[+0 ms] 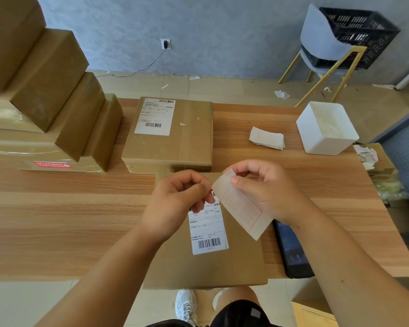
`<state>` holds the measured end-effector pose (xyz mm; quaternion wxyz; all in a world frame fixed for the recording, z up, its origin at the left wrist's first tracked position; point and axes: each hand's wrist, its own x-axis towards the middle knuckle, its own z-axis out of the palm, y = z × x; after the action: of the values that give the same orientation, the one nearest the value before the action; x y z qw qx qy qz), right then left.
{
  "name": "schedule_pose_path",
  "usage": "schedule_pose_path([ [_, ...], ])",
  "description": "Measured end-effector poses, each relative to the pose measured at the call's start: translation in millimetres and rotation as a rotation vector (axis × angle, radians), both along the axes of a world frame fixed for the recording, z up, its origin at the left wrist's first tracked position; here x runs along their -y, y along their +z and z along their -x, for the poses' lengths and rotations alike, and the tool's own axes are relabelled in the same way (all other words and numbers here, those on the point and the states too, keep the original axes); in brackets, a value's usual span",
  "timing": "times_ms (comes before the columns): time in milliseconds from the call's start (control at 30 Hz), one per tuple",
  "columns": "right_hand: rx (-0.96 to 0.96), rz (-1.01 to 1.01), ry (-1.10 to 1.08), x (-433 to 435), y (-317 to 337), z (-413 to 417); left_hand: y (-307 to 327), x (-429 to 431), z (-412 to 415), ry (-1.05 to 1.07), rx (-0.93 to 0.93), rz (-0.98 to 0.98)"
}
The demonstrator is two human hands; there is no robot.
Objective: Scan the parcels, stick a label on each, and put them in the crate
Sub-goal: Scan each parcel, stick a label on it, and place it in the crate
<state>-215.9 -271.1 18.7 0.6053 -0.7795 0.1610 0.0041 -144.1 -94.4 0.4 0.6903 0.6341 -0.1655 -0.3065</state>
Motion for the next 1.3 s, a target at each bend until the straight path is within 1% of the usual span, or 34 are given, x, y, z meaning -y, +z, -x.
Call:
schedule_pose_path([
  [300, 0.025, 0.024, -0.002, 1, 1, 2, 5, 0, 2, -0.012, -0.004, 0.009],
  [500, 0.036, 0.046, -0.02, 1, -2, 5, 6, 3, 4, -0.016, -0.042, 0.035],
  [567, 0.037, 0.102, -0.071, -2, -5, 5, 5, 4, 5, -0.007, -0.051, 0.037],
  [633, 0.068, 0.237, -0.177, -7, -10, 7, 4, 6, 7, 0.013, -0.052, 0.029],
  [700, 0.172, 0.381, -0.288, -13, -11, 10, 2, 7, 8, 0.03, -0.044, 0.018],
  [733, 0.231, 0.409, -0.297, -16, -9, 11, 2, 7, 8, 0.036, -0.034, 0.012],
  [800, 0.28, 0.351, -0.198, -19, -6, 14, 1, 8, 9, 0.048, -0.017, 0.002],
  [867, 0.235, 0.234, -0.057, -23, -4, 15, 1, 9, 9, 0.053, -0.008, 0.002],
  [933, 0.186, 0.159, -0.002, -24, -1, 15, 2, 10, 10, 0.053, 0.0, 0.009],
  [1167, 0.146, 0.068, -0.032, -21, -1, 17, 3, 11, 12, 0.04, 0.075, -0.008],
  [1300, 0.103, -0.059, -0.091, -19, -3, 19, 3, 11, 14, -0.004, 0.139, -0.019],
])
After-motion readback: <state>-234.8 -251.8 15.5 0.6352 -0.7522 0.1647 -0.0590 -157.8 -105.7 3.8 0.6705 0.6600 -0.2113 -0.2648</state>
